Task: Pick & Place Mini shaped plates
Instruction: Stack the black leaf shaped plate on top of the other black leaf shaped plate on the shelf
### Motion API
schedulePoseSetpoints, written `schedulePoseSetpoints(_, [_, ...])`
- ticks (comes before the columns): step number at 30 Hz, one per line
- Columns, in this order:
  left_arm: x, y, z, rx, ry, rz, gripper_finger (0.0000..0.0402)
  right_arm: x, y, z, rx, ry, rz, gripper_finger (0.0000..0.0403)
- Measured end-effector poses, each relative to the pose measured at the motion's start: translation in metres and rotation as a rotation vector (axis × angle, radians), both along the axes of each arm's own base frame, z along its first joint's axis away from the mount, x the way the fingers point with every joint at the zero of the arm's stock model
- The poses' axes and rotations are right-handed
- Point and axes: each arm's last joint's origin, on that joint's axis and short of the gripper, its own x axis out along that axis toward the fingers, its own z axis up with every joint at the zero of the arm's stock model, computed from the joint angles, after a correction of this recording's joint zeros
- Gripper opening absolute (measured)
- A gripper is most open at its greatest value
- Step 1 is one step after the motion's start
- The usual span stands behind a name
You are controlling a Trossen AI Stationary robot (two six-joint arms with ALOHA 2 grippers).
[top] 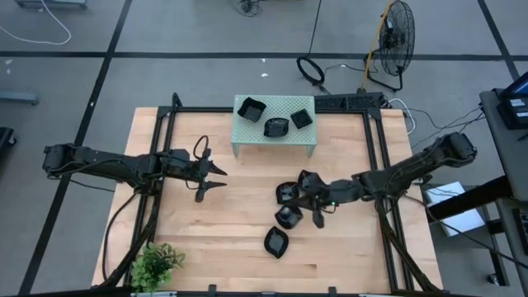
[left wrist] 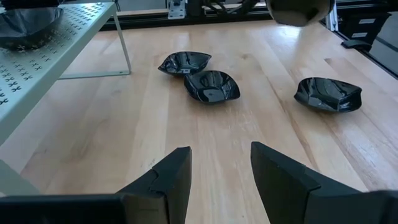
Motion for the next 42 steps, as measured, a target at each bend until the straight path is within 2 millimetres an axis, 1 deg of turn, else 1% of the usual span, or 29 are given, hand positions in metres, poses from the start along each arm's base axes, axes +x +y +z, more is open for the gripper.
schedulePoseSetpoints(3, [0.0, 0.0, 0.0, -0.001, 0.0, 0.001, 0.017, 0.009, -0.009, 0.007, -0.034, -0.112, -0.045, 0.0])
schedulePoseSetpoints(6, [0.0, 0.0, 0.0, -0.004, -0.001, 0.001, 0.017, 0.018, -0.023, 0.015, -0.077, -0.216, -0.197, 0.0])
schedulePoseSetpoints(8, [0.0, 0.0, 0.0, -0.004, -0.001, 0.001, 0.017, 0.021, -0.035, 0.021, -0.106, -0.247, -0.301, 0.0])
schedulePoseSetpoints(11, [0.0, 0.0, 0.0, -0.004, -0.001, 0.001, 0.017, 0.028, -0.056, 0.035, -0.111, -0.284, -0.382, 0.0])
schedulePoseSetpoints(13, [0.0, 0.0, 0.0, -0.004, -0.001, 0.001, 0.017, 0.032, -0.068, 0.043, -0.127, -0.294, -0.415, 0.0])
schedulePoseSetpoints(15, [0.0, 0.0, 0.0, -0.005, -0.001, 0.001, 0.017, 0.036, -0.081, 0.052, -0.161, -0.278, -0.409, 0.0])
schedulePoseSetpoints(20, [0.0, 0.0, 0.0, -0.005, 0.0, 0.002, 0.017, 0.04, -0.111, 0.073, -0.242, -0.159, -0.455, 0.0])
schedulePoseSetpoints(23, [0.0, 0.0, 0.0, -0.007, -0.001, 0.003, 0.017, 0.041, -0.129, 0.092, -0.333, -0.115, -0.41, 0.0])
schedulePoseSetpoints(27, [0.0, 0.0, 0.0, -0.001, -0.001, 0.0, 0.017, 0.043, -0.154, 0.116, -0.402, -0.096, -0.328, 0.0])
schedulePoseSetpoints(29, [0.0, 0.0, 0.0, 0.001, -0.002, -0.001, 0.017, 0.043, -0.167, 0.125, -0.419, -0.077, -0.256, 0.0])
schedulePoseSetpoints(31, [0.0, 0.0, 0.0, 0.003, -0.002, -0.002, 0.017, 0.046, -0.178, 0.133, -0.461, -0.074, -0.136, 0.0])
schedulePoseSetpoints(33, [0.0, 0.0, 0.0, 0.003, -0.002, -0.002, 0.017, 0.045, -0.188, 0.129, -0.527, -0.012, -0.025, 0.0])
schedulePoseSetpoints(34, [0.0, 0.0, 0.0, 0.003, -0.002, -0.002, 0.017, 0.046, -0.193, 0.127, -0.551, 0.007, -0.014, 0.0])
schedulePoseSetpoints(38, [0.0, 0.0, 0.0, 0.003, 0.002, -0.002, 0.017, 0.05, -0.217, 0.114, -0.589, 0.054, -0.002, 0.0])
schedulePoseSetpoints(40, [0.0, 0.0, 0.0, 0.003, 0.003, -0.002, 0.017, 0.051, -0.226, 0.106, -0.593, 0.092, -0.008, 0.0])
schedulePoseSetpoints(42, [0.0, 0.0, -0.001, 0.006, 0.006, -0.003, 0.017, 0.056, -0.232, 0.099, -0.603, 0.093, -0.015, 0.0])
